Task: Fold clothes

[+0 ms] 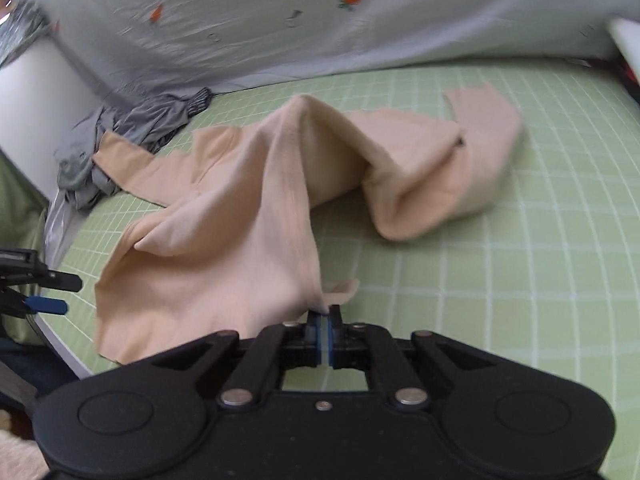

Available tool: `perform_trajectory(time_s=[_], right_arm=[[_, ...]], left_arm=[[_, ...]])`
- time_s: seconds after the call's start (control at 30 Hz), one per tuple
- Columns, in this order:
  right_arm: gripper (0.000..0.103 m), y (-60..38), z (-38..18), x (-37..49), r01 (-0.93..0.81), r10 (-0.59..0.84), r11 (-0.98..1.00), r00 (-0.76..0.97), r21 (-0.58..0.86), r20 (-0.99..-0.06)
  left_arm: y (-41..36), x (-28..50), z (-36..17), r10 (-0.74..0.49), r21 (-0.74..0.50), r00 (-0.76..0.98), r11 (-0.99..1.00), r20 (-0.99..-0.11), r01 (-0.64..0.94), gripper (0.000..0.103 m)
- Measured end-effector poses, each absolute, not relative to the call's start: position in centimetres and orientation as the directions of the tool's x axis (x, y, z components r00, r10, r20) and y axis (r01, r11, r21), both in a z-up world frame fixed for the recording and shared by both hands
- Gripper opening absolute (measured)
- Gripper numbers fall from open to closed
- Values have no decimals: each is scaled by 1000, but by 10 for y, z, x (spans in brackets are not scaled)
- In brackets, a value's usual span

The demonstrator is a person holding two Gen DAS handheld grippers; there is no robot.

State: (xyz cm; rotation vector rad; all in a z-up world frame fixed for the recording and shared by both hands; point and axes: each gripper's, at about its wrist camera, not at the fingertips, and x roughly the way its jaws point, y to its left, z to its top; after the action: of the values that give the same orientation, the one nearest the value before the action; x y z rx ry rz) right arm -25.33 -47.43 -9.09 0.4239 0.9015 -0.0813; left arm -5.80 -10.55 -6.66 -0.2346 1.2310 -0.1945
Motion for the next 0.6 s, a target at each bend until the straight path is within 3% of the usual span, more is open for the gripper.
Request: perform_trajectory(time_s=[0.17, 0.23, 0.3, 0.33, 0.37, 0.4, 0.43, 0.5, 0.6], right_arm=[[0, -470, -112, -277, 292, 47, 937, 438, 192, -898], [0, -473, -115, -281, 296, 74, 933, 399, 205, -914], [5, -476, -106, -280, 330, 13, 930, 414, 164, -910], [16, -482, -100, -277, 363, -23, 919, 435, 152, -900], [36, -488, -94, -274, 396, -60, 908, 454, 141, -889], [43, -494, -87, -270, 425, -97, 896, 472, 130, -876], [50, -500, -82, -264, 435, -129, 893, 497, 118, -858], [51, -509, -72, -243, 422, -152, 900, 540, 109, -828], [68, -516, -62, -205, 394, -180, 915, 592, 87, -786]], left_arm=[[-112, -47, -69, -269, -278, 311, 960, -912, 15, 72], [-114, -42, -67, -262, -271, 315, 963, -912, 15, 72], [-116, -36, -64, -254, -264, 331, 964, -909, 16, 72], [-118, -33, -62, -248, -257, 339, 966, -908, 17, 73], [-119, -30, -60, -240, -249, 347, 968, -907, 18, 73], [-121, -26, -59, -232, -240, 354, 971, -906, 22, 73], [-124, -22, -57, -226, -232, 360, 972, -905, 28, 73], [-130, -10, -55, -226, -228, 370, 973, -901, 38, 73], [-140, 9, -51, -232, -230, 386, 972, -893, 52, 74]])
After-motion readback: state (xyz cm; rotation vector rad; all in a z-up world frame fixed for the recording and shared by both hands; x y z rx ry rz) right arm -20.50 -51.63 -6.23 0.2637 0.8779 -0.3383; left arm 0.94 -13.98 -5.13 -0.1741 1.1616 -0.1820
